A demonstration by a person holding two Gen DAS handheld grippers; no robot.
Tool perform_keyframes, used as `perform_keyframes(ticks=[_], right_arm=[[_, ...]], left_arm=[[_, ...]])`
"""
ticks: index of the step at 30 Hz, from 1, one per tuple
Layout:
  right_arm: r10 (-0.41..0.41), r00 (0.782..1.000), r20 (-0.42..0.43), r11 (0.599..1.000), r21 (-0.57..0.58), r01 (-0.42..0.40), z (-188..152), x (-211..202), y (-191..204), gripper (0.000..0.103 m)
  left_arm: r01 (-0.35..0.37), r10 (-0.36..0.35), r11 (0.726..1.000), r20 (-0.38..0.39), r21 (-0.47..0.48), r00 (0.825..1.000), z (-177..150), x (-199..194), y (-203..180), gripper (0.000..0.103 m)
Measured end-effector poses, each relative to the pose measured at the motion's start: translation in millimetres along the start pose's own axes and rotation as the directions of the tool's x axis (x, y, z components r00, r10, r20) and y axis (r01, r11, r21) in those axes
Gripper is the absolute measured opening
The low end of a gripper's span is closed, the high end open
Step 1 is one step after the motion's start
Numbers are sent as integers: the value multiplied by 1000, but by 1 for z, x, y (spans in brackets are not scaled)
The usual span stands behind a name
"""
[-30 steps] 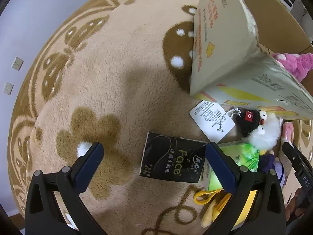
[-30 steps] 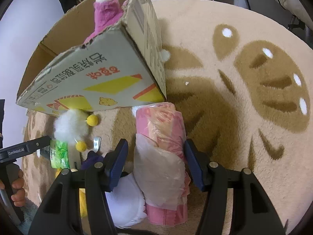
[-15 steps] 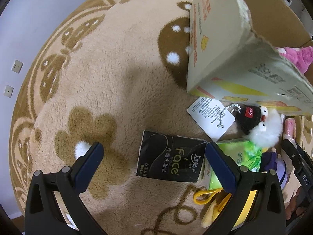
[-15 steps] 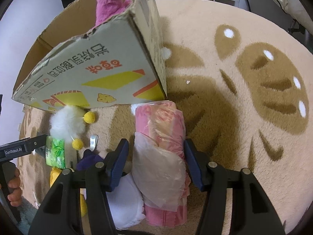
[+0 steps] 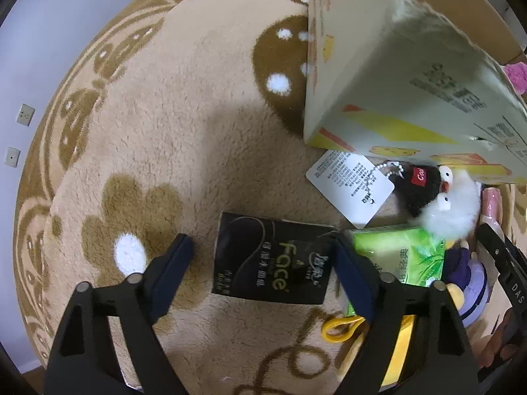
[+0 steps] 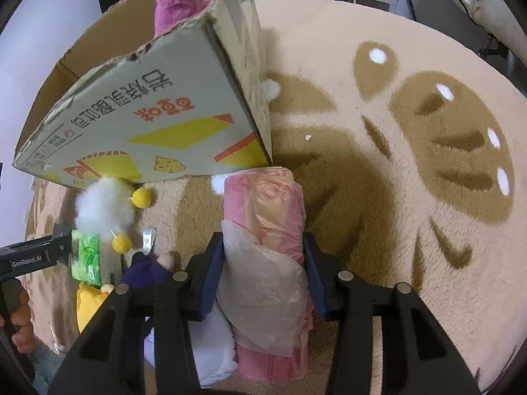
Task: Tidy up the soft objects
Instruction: 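Grasp the pink roll with the right tool while the left tool grasps the black tissue pack, then lift the pink roll into the box and open the right tool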
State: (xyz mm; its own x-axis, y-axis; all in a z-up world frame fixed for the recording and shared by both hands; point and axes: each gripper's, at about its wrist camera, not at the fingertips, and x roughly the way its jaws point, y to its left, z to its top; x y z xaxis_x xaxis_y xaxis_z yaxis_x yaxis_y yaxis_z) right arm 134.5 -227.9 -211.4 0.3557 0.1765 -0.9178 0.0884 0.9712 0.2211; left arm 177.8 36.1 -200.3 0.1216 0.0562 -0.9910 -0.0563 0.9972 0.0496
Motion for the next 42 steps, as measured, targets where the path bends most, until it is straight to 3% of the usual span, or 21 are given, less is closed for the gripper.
perform_keyframes(ticks=[4,11,18,21,25,28,31,35,39,42], right_arm=[[1,1000,21,1000,-2,-1,0,-4,-1,47],[45,991,125,999,-22,-42,-3,-32,-2,45],[60,981,184,998,4,-62,-5,-53,-13,44],[66,968,241,998,4,-69,-11,-69,-11,43],[82,948,307,996,0,-86,-13,-86,-12,35],[101,938,332,994,6,-110,-15,-97,-11,25],[123,924,363,991,1,-132,-14,-102,-12,22],[143,907,397,989,-12,-150,-18,-118,-9,22],[152,891,429,988,-54,-143,-20,-138,-1,22],[159,876,456,987,-84,-135,-19,-153,5,21]], left_arm=[[-15,16,999,18,-29,1000,-2,-5,4,64],[6,2,991,63,-134,998,-1,-16,21,64],[1,39,979,190,-204,981,-6,-48,34,63],[12,47,981,299,-193,953,-16,-77,44,63],[-2,86,982,446,-186,891,-28,-115,49,63],[2,99,981,514,-193,852,-33,-132,54,63],[23,97,979,557,-204,824,-36,-142,56,63],[29,103,977,589,-211,801,-42,-151,56,63],[35,90,980,593,-196,800,-44,-156,53,63],[37,83,983,615,-180,784,-47,-165,49,63]])
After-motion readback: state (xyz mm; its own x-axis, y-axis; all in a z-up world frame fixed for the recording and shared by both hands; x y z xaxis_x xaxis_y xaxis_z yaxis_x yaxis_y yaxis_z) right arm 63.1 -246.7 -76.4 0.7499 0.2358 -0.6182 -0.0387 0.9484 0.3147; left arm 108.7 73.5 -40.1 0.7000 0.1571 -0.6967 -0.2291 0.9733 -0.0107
